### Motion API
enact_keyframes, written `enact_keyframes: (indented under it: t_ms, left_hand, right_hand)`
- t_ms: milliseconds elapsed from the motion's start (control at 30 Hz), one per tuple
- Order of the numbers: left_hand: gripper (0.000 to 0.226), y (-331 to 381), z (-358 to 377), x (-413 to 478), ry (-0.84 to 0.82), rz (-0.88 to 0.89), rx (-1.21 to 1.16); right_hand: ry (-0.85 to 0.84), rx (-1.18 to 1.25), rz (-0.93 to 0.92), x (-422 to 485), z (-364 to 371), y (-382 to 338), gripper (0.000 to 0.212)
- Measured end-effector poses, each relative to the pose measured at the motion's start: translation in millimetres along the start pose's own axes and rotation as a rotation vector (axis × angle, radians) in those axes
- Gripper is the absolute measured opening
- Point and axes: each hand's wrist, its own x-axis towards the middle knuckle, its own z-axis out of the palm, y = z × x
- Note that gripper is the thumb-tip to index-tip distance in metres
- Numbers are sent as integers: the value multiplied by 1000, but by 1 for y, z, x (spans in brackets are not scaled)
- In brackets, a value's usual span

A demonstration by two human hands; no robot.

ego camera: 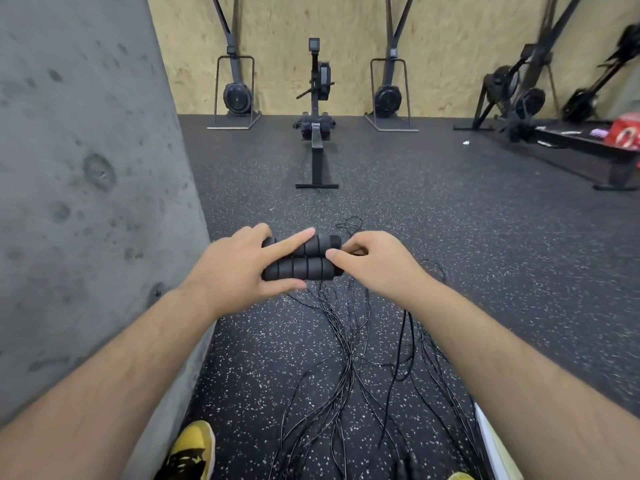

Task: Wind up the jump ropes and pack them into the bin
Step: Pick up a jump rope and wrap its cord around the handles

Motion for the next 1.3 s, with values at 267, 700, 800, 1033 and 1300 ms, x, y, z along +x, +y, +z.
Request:
enact_keyframes:
  t_ms: [267,700,800,1033,1300]
  left_hand:
    - [77,12,7,7,-40,-29,-73]
    - [79,14,6,10,-16,-62,-50]
    - [79,16,6,12,-27,-68,-37]
    - [79,15,8,13,-11,-71,-67]
    - [75,16,4,5,-52,25,-115]
  right_hand:
    - [87,-159,-99,-8,-3,1,14]
    - [5,-259,-179,-19,-10,-4,38]
    - [18,-344,-211,-21,-11,-8,39]
    - [46,-544,-385,-18,-10,-13,40]
    - [-61,-674,-325,-8,-12,-6,64]
